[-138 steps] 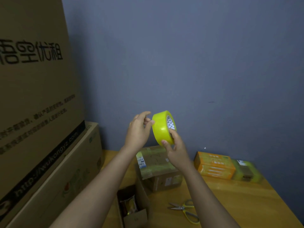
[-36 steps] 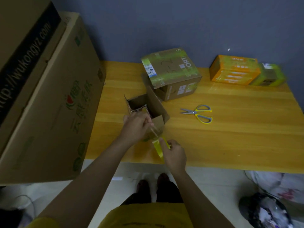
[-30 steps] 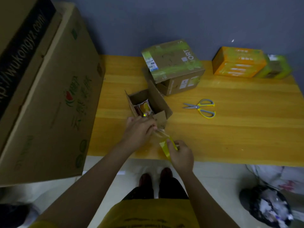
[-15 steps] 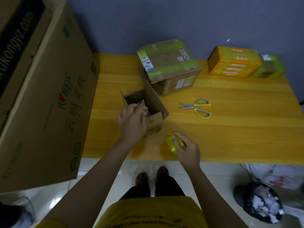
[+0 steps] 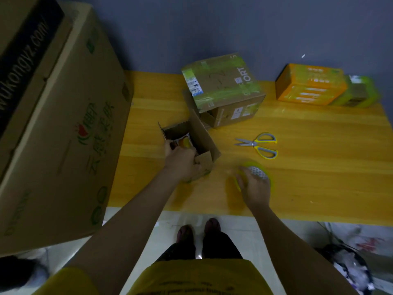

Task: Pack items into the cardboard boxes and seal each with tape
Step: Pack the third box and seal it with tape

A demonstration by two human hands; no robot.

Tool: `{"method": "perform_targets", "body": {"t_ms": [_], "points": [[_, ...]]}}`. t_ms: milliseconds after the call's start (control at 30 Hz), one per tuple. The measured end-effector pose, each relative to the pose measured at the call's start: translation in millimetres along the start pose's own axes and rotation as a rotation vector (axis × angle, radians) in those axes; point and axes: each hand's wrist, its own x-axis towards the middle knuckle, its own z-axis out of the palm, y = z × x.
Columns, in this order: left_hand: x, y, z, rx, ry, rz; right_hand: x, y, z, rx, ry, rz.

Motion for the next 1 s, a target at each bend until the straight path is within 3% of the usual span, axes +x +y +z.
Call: {"method": "perform_targets", "body": {"t_ms": [133,200,233,300,367,400,500,567,700,867,1000], "points": [[-1,-3,7,0.006,0.032,0.008,-16,-10,8,-0.049,-0.267,-0.060],[-4,-5,9,-0.012,0.064,0.028,-14,-16,2,-0.049,-0.434,0.025],[-5,-7,10,-0.024,0.074,0.034,-12,-21,-3,-0.061,-0.407,0.045],[-6,-10,11,-0.042,0.088,0.044,-3,-36,-20,-0.060,-0.183,0.009],[-8,-12,12,-0.046,0.116,0.049,13,-59,-35,0.011,0.047,-0.183],[-9,-13,13,-0.045,0.120,0.044,25,-72,-41,0.062,0.060,-0.314],[-12,-13,16,-0.065,0.124,0.013,60,-99,-37,0.069,-0.038,-0.602],[-12,-14,17,-0.110,0.133,-0.023,74,-101,-30,0.036,-0.153,-0.653],[-13,-18,14,-0.229,0.128,-0.076,78,-97,-38,0.034,-0.429,-0.535],[-17,-18,13,-0.170,0.114,-0.063,66,-107,-44,0.064,-0.435,-0.458],[-15,-27,6,-0.177,-0.053,-0.082,63,-111,-48,0.121,-0.442,-0.488]]}}
